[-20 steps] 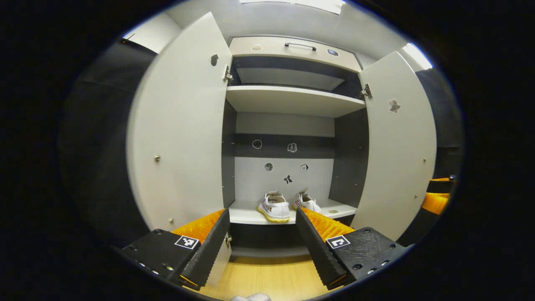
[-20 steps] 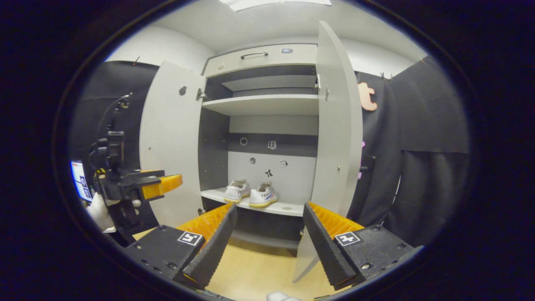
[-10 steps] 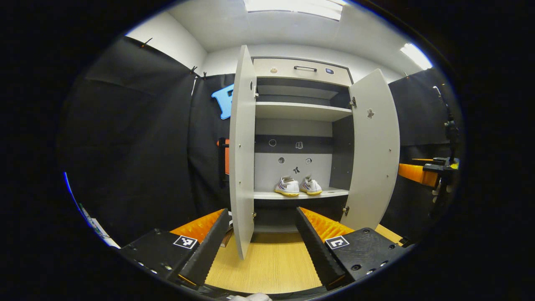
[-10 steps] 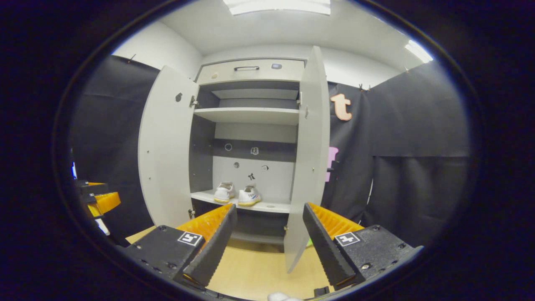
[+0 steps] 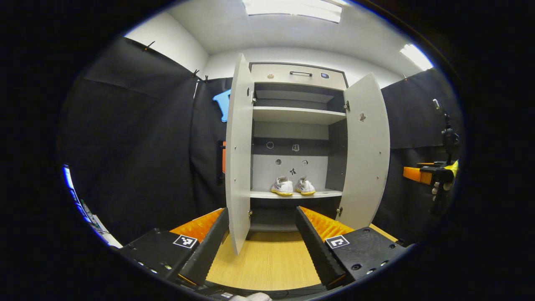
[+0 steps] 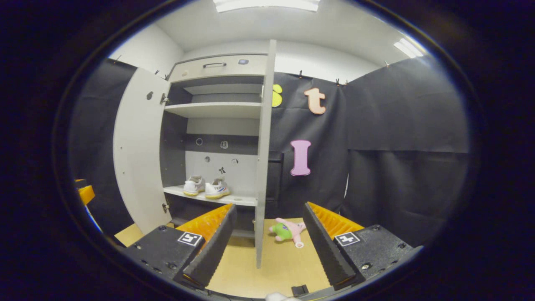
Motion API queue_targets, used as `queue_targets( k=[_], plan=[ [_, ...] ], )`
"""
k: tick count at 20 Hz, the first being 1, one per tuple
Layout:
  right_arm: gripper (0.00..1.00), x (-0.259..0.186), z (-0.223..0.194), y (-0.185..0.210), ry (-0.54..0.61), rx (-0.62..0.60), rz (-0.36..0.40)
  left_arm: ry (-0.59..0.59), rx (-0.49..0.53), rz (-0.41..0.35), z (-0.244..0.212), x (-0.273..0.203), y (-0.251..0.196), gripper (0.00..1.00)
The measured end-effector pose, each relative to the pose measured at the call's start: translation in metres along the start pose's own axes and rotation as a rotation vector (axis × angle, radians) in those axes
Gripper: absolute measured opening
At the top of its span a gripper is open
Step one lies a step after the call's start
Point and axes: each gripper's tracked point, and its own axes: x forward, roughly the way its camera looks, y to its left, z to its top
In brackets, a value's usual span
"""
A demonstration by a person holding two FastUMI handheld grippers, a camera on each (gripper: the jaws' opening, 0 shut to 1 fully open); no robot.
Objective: Grab one shoe with the right hand and put it into the shoe cabinet, grab the other shoe with the left hand and put it into the shoe cabinet; then close the right door with the right hand and the left door with the left hand.
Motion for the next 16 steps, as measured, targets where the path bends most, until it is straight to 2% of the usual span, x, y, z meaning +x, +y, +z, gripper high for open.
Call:
queue_targets(
  k=[6,8,11,13,16],
  plan=[
    [1.0,0.068,-0.002,-0.057,0.016,0.046,-0.055,0.007,0.028,0.017,-0.004,0.002,-0.026,0.95],
    [1.0,0.094,0.002,-0.061,0.016,0.056,-0.058,0.01,0.04,0.028,-0.005,0.003,-0.033,0.95],
    [1.0,0.129,-0.003,-0.057,0.034,0.065,-0.036,0.022,0.006,0.022,-0.012,0.0,-0.046,0.95],
    [1.0,0.138,0.003,-0.062,0.013,0.052,-0.043,0.023,-0.004,0.03,-0.012,0.0,-0.048,0.95],
    [0.98,0.142,0.007,-0.052,0.008,0.039,0.017,0.039,-0.019,0.044,-0.016,0.002,-0.049,0.95]
  ],
)
